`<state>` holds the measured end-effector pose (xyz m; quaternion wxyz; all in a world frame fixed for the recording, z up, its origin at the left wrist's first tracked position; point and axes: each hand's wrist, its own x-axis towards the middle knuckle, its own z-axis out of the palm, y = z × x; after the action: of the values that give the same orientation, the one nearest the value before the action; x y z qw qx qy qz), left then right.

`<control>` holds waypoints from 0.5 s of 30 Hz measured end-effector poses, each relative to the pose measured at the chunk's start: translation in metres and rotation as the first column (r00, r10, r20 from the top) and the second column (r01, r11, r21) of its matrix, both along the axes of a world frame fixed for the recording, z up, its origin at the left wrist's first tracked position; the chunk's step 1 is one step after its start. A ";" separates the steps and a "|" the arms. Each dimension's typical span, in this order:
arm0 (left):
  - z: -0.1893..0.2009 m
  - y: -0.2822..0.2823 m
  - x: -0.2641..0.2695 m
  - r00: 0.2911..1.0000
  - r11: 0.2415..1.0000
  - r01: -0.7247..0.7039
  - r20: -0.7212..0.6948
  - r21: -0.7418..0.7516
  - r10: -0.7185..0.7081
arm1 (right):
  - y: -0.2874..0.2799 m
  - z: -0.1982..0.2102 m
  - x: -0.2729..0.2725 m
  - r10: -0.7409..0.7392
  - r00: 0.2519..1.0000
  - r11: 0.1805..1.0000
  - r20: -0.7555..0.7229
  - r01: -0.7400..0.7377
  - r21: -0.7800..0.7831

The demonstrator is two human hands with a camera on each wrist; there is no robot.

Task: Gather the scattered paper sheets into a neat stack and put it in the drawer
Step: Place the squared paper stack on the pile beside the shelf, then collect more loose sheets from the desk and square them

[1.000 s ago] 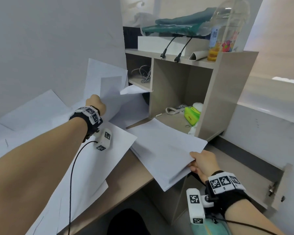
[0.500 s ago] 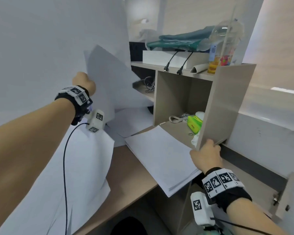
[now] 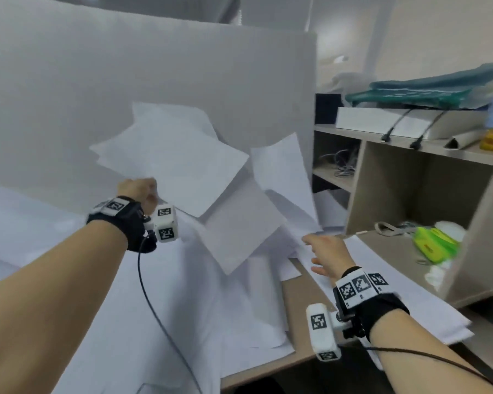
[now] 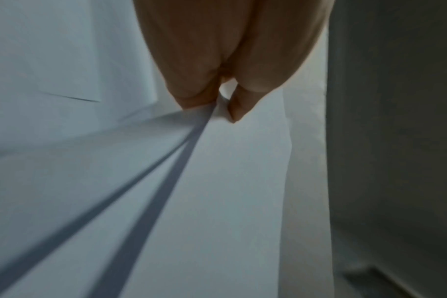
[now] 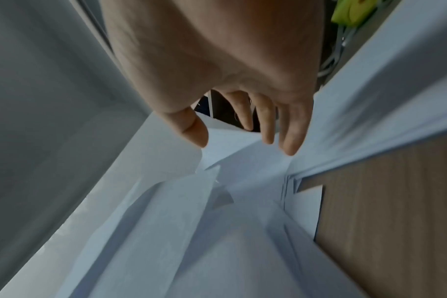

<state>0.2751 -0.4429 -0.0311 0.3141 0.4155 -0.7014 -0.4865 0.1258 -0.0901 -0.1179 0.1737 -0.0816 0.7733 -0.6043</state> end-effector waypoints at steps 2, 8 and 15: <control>-0.024 -0.022 0.025 0.995 0.991 -0.053 -0.078 0.119 0.062 | -0.019 0.001 0.006 0.026 0.997 1.000 0.072 -0.025 -0.018; -0.103 -0.062 0.091 0.994 0.932 -0.096 -0.011 0.350 0.106 | -0.060 -0.031 -0.020 0.072 0.981 0.997 0.181 -0.064 -0.049; -0.162 -0.072 0.118 0.999 0.796 -0.014 0.041 0.605 -0.015 | -0.036 -0.029 0.013 0.124 0.972 0.889 0.198 -0.198 0.414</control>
<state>0.3935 -0.5151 -0.1932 0.1494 0.5044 -0.5162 -0.6758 0.1384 -0.1266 -0.1473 0.3009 -0.0545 0.8608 -0.4067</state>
